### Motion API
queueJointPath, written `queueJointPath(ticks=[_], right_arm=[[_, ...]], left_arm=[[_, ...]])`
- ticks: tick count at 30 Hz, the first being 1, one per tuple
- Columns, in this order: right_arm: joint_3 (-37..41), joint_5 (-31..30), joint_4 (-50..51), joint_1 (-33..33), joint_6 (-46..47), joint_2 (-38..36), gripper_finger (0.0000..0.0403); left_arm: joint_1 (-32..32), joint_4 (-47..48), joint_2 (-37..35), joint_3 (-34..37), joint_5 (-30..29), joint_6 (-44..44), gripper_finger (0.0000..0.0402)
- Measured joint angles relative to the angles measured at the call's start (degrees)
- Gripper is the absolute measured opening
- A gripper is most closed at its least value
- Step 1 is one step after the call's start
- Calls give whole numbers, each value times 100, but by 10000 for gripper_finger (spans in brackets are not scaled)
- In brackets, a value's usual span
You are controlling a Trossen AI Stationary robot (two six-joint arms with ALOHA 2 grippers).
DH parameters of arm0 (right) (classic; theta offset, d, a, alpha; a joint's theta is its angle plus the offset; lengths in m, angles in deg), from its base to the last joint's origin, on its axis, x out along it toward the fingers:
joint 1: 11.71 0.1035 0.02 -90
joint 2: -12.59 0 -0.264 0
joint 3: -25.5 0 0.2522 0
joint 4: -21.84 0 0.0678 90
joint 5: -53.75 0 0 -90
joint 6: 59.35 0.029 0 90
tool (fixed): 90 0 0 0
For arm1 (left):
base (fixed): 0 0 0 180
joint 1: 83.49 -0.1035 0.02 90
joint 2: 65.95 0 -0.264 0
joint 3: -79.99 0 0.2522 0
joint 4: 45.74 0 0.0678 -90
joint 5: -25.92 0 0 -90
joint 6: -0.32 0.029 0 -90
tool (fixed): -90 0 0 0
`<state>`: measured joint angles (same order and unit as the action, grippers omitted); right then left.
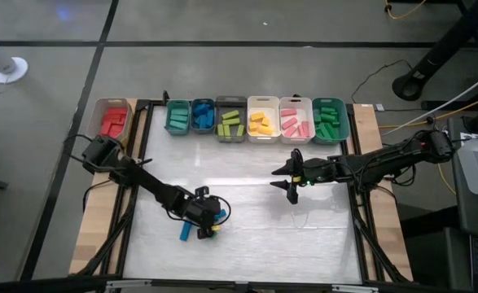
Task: Sort blocks
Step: Put the blue block into the blue bin
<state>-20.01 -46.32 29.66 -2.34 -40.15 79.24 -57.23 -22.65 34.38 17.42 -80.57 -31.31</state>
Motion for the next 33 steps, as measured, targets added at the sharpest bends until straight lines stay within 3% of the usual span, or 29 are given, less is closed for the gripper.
queueJointPath(ticks=[5,11,15,21,27,33], right_arm=[[0,-1,1,0,0,0,193],[0,0,0,0,0,0,193],[0,0,0,0,0,0,193],[0,0,0,0,0,0,193],[2,0,-2,0,0,-2,193],[2,0,4,0,0,-2,193]], left_arm=[[0,21,171,-16,-124,181,161],[-163,-1,85,-9,-463,741,83],[-566,215,-191,36,-720,1098,83],[-1415,612,-984,21,-806,1869,83],[-2547,1451,-1887,18,-1293,2404,95],[-3849,1465,-2318,16,-1414,2937,97]])
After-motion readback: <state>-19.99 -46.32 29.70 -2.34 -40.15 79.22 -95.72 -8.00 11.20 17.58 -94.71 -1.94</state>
